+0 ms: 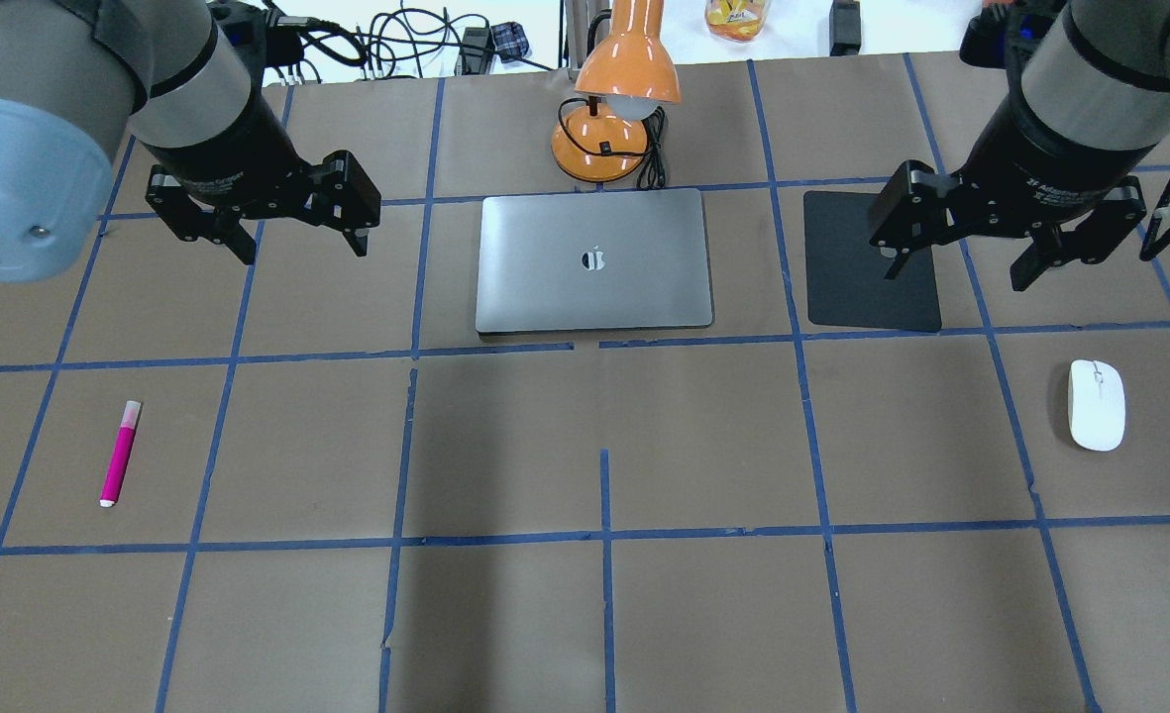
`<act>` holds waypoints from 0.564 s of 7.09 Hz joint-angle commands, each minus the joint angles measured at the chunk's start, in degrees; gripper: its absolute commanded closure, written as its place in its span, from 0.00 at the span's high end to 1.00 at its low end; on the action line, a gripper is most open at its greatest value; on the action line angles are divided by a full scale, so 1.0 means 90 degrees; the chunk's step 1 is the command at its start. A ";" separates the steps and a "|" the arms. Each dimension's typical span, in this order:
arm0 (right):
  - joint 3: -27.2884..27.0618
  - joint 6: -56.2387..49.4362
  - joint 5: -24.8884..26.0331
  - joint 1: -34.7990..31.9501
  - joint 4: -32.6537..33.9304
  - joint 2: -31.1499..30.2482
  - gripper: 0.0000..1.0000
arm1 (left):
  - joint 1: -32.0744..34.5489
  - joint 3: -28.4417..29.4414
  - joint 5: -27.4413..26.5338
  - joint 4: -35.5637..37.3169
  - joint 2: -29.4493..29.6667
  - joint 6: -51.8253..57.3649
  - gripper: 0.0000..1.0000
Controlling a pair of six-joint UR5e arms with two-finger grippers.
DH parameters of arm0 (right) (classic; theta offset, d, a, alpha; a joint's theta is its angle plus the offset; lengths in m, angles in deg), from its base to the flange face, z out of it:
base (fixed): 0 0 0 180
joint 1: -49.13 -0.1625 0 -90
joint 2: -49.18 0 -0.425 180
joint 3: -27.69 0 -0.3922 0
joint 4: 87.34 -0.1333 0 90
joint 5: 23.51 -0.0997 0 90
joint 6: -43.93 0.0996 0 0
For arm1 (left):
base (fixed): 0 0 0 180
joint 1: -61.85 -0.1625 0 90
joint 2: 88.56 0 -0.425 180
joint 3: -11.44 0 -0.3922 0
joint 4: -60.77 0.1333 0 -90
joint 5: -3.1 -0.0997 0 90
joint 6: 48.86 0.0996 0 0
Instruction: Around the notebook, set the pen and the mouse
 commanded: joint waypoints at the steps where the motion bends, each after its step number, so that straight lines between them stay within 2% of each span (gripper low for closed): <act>1: -0.0003 -0.0010 -0.0030 0.0019 -0.0001 0.0039 1.00 | 0.0000 -0.0006 -0.0042 0.0000 -0.0004 0.0019 1.00; 4: -0.0013 -0.0019 0.0038 0.0078 -0.0001 0.0204 1.00 | -0.0019 -0.0007 -0.0033 0.0000 -0.0004 0.0039 1.00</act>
